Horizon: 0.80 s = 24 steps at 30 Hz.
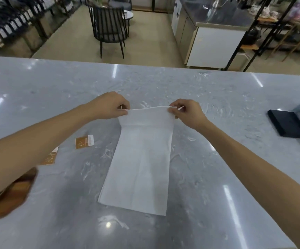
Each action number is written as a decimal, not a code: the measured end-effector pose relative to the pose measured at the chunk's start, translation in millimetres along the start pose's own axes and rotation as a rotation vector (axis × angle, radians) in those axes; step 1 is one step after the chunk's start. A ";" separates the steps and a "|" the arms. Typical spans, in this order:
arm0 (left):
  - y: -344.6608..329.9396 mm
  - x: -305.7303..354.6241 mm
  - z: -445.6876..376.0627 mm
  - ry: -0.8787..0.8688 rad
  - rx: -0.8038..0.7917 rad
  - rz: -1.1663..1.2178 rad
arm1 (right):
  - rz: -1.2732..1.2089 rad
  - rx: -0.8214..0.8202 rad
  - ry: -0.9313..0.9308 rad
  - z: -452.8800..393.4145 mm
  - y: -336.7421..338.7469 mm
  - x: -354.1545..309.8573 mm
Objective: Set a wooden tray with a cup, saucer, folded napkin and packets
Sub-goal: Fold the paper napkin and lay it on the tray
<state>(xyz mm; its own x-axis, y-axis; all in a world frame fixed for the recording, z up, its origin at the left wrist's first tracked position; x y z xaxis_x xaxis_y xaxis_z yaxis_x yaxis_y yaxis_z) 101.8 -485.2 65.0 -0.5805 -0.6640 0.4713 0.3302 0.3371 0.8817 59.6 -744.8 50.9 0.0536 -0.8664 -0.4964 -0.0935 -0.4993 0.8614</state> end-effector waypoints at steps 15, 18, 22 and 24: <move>-25.0 47.5 162.5 -0.141 0.079 0.237 | -0.069 0.097 0.115 195.4 -7.5 -39.5; -60.8 32.9 186.6 -0.091 0.059 0.307 | -0.048 0.062 0.095 226.3 -38.6 -35.9; -107.0 18.8 209.6 -0.038 -0.001 0.382 | -0.067 0.007 0.076 259.9 -79.8 -29.7; -123.5 15.9 218.4 -0.025 -0.012 0.425 | -0.056 -0.023 0.071 272.2 -96.5 -26.1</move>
<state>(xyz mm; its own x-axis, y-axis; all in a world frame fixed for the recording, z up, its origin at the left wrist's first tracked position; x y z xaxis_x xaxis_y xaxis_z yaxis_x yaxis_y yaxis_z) -110.8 -391.6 -31.3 -0.4088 -0.4514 0.7932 0.5525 0.5693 0.6088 -203.4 -674.0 -48.6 0.1286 -0.8346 -0.5356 -0.0652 -0.5460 0.8352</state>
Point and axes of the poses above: each hand's wrist, its own z-axis away from the middle knuckle, its own y-axis out of the back of the hand, x = y × z, the point moved 8 cm from there along -z, towards the middle knuckle, and after that the axes turned 13 degrees about z, right-handed, at the moved point
